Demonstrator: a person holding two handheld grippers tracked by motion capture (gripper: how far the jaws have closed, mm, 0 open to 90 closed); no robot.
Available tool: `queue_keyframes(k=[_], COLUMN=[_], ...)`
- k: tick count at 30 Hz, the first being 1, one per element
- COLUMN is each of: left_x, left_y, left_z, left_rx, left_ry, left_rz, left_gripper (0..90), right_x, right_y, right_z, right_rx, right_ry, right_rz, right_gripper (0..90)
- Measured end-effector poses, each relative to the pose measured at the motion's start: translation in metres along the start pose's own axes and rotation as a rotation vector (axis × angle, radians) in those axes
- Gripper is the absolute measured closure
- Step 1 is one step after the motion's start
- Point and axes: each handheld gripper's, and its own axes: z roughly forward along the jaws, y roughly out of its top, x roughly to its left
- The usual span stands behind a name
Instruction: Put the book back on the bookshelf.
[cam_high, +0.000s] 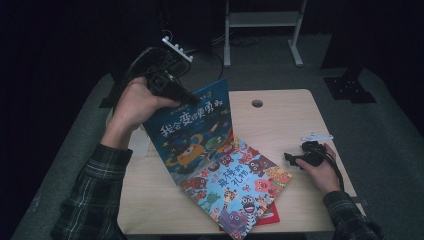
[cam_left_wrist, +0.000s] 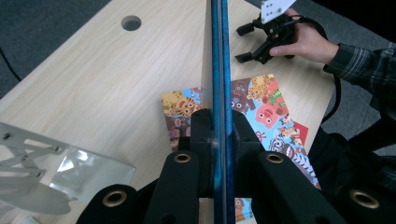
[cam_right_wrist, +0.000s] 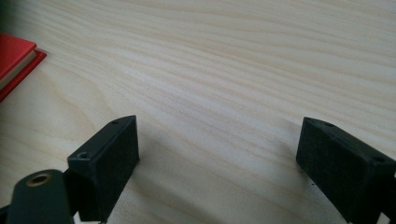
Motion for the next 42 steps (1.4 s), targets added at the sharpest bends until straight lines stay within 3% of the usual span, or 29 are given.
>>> queue_keyframes(k=[13,32,42], left_x=[0.023,0.050,0.064], left_y=[-0.040,-0.093,-0.129], left_z=[-0.037,-0.069,-0.084], left_rx=[-0.040,-0.043,-0.053], left_ry=[0.035,0.098,0.142], left_rz=[-0.086,-0.196,-0.274], left_gripper=[82.6,82.6,82.6], right_x=[0.000,0.000,0.001], right_y=[0.000,0.000,0.000], right_z=[0.000,0.000,0.000], right_rx=[0.001,0.003,0.002], right_ry=[-0.004,-0.009,-0.009], right_rz=[0.001,0.005,0.009], right_gripper=[11.9,11.8,11.8])
